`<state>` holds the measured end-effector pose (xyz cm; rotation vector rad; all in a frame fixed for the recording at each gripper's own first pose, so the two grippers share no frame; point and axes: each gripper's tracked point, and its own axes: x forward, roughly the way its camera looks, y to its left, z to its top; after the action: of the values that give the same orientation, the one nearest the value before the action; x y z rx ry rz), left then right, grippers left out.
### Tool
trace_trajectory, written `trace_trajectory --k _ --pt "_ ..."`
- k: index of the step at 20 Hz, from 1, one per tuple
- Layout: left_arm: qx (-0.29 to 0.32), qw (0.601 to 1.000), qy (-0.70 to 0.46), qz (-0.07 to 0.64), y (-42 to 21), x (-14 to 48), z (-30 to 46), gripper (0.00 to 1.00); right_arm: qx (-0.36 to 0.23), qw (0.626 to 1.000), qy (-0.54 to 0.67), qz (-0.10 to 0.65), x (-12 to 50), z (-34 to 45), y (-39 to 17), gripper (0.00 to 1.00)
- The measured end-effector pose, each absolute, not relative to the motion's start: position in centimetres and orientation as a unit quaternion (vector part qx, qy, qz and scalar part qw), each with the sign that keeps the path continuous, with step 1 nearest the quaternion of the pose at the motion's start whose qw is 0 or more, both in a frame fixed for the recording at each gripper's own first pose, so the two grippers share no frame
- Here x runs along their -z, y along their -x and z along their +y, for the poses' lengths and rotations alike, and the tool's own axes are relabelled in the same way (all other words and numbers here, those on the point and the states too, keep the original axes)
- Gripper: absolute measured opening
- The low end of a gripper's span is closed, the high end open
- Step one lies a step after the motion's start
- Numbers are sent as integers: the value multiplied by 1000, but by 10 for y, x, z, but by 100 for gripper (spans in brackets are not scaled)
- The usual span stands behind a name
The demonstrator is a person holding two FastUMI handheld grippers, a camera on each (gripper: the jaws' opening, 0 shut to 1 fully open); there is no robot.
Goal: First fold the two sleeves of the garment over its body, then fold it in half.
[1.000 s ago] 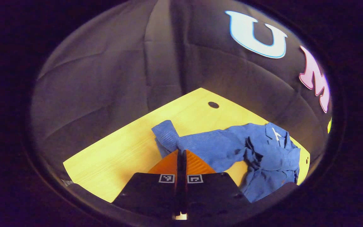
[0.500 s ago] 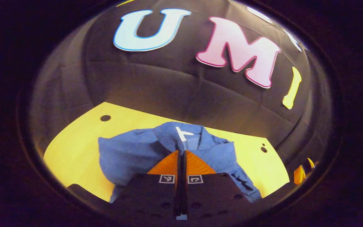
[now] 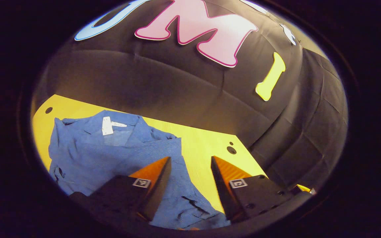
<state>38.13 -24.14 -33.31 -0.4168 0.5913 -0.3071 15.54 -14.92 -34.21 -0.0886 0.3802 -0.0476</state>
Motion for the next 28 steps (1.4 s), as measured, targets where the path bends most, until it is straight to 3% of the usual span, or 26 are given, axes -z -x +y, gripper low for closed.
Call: trace_trajectory --k 1,7,10,14,20,22,23,28 --pt "148 927 203 280 -380 330 -239 87 26 977 35 207 351 -147 -149 96" --pt "92 954 172 226 -342 313 -167 85 13 965 9 263 382 -118 -118 97" --pt "47 961 137 237 -298 318 -106 85 13 949 10 314 404 -110 -90 97" --pt "-3 940 109 322 -187 353 -23 85 12 919 20 392 429 -104 -33 98" --pt "-91 889 68 444 -22 395 69 85 46 909 22 413 440 -120 -4 98" --pt "-97 874 91 467 5 403 65 89 51 898 8 436 452 -120 5 98" --pt "-97 867 102 478 12 410 58 85 54 897 3 439 451 -119 7 98" --pt "-93 856 80 502 16 432 38 85 56 897 2 439 453 -116 5 98"
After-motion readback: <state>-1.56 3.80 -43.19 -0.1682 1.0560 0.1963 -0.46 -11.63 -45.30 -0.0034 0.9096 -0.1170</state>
